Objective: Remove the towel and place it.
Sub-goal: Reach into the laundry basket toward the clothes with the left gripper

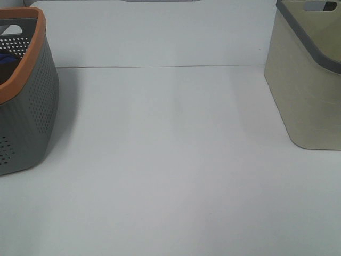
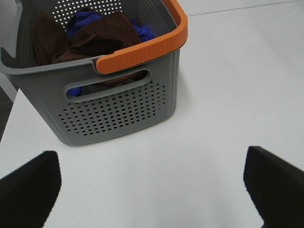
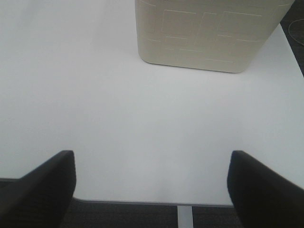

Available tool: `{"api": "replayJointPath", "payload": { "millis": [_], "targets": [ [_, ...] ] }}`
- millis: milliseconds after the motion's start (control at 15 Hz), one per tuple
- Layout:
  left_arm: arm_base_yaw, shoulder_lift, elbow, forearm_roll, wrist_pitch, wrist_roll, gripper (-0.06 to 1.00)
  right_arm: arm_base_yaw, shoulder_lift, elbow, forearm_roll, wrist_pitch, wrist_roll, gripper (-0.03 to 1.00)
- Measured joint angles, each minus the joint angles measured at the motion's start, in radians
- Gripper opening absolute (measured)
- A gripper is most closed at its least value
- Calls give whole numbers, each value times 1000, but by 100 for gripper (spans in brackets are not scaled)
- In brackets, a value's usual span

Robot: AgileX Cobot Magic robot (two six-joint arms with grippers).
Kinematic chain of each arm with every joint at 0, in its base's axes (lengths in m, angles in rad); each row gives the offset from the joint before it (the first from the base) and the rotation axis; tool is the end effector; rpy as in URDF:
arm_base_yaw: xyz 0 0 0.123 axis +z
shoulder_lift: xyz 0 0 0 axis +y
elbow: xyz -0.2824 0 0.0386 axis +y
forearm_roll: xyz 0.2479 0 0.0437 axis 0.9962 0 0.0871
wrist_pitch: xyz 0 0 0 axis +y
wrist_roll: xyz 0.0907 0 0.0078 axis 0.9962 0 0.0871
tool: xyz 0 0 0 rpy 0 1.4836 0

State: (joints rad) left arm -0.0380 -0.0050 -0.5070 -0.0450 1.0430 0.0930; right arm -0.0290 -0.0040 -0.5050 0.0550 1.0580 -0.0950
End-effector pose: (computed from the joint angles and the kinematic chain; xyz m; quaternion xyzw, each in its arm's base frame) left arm -0.0059 -0.0033 0.2806 0.0561 0.8433 -0.0078 0.5344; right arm -0.0059 0.0045 0.2789 -0.0292 0.8493 -0.0052 0.5270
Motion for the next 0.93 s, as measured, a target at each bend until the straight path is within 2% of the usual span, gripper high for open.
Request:
{"api": "replayJointPath", "payload": {
  "millis": [800, 933],
  "targets": [
    [0, 0, 0, 4, 0, 0, 99, 0, 0, 0, 0, 0, 0, 85],
    [0, 46, -30, 19, 37, 0, 99, 0, 0, 0, 0, 0, 0, 85]
  ]
}}
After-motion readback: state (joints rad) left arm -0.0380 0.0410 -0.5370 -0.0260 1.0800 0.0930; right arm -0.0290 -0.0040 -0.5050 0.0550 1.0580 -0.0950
